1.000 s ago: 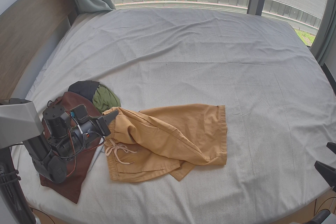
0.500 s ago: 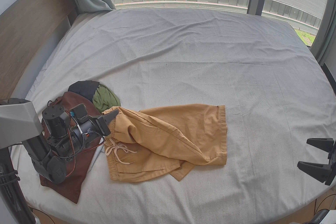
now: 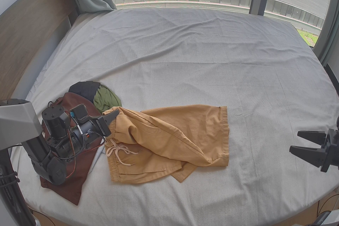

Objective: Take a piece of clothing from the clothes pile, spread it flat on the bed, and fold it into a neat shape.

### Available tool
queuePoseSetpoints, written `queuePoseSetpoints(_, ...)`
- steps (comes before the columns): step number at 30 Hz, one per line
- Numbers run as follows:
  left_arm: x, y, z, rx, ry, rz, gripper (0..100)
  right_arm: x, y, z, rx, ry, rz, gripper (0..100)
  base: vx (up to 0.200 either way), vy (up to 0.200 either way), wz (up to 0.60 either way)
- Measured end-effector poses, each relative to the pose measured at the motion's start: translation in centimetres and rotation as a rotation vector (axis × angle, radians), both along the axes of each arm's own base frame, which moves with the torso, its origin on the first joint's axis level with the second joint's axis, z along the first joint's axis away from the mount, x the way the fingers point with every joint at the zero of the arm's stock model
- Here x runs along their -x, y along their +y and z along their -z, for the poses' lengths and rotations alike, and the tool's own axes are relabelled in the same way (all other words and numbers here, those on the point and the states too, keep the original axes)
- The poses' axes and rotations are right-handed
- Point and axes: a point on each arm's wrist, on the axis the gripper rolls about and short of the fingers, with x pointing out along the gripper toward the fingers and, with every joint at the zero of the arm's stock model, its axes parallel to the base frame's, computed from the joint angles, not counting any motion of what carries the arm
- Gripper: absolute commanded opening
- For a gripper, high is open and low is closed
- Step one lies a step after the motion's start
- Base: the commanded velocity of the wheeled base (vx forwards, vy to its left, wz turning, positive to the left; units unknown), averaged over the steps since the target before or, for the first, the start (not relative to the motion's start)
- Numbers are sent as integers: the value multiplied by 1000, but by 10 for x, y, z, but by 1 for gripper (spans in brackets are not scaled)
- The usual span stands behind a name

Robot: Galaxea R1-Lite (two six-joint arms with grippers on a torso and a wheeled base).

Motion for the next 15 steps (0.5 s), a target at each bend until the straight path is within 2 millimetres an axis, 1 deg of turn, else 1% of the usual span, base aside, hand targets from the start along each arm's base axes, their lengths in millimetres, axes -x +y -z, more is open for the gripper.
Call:
queuePoseSetpoints(9,-1,0,-1,1,-3,-1,0,-37,12,9,-94,-9,-4,100,0,0,0)
queuePoseSetpoints(15,-1,0,-1,1,-5,-1,0,-59,19,24,-158,98,17,100,0,0,0)
